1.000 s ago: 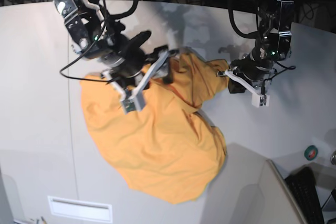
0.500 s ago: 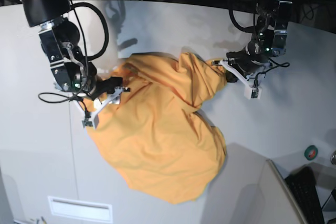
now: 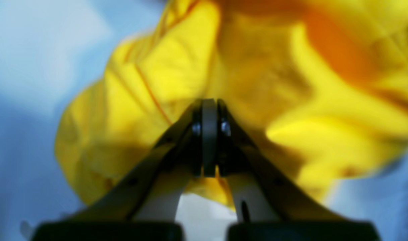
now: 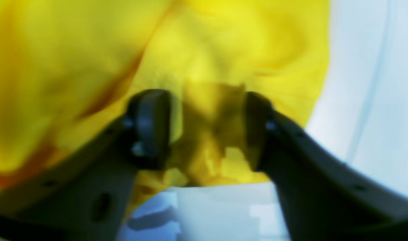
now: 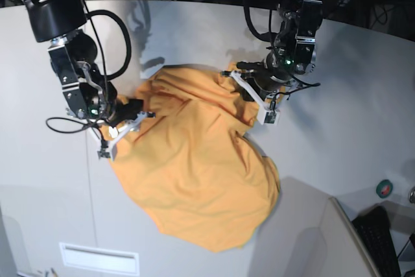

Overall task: Layout the t-shirt on the table in an organized manner, then fold the t-shirt properly
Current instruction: 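Lift the t-shirt with both grippers and pull the edges apart, then regrasp the shirt with the right gripper and drag it away from the table edge, then grasp a sleeve of the shirt with the left gripper, then pull the shirt corners apart with both grippers to spread it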

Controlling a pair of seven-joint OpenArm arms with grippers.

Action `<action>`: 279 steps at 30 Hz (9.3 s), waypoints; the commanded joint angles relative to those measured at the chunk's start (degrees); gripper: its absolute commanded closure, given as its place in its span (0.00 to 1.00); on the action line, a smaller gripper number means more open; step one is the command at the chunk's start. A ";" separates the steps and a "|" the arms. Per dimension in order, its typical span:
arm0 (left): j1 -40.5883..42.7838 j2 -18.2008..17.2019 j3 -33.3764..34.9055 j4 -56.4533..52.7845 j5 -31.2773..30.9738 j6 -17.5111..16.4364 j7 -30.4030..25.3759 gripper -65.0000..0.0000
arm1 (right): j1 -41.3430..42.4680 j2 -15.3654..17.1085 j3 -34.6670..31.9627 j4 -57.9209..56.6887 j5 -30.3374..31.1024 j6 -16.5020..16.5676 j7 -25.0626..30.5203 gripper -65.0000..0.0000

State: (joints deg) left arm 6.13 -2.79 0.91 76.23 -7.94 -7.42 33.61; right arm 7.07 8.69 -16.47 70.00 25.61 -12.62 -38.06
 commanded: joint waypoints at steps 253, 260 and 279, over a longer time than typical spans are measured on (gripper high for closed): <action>-21.47 1.16 -7.46 -12.71 -25.24 28.04 15.49 0.91 | -16.08 6.04 -28.06 18.31 -5.96 18.47 3.21 1.00; -20.68 0.81 -7.46 -9.63 -25.24 28.04 15.49 1.00 | -15.82 5.77 -28.06 18.31 -5.96 18.47 3.21 1.00; 7.45 -4.73 -20.29 21.93 -25.33 28.04 15.49 1.00 | -28.04 0.06 2.01 36.16 -5.61 18.29 7.34 0.54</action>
State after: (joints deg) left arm 13.58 -7.38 -19.38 96.92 -32.99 21.04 49.54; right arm -20.75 8.49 -14.61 105.36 19.77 5.80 -31.42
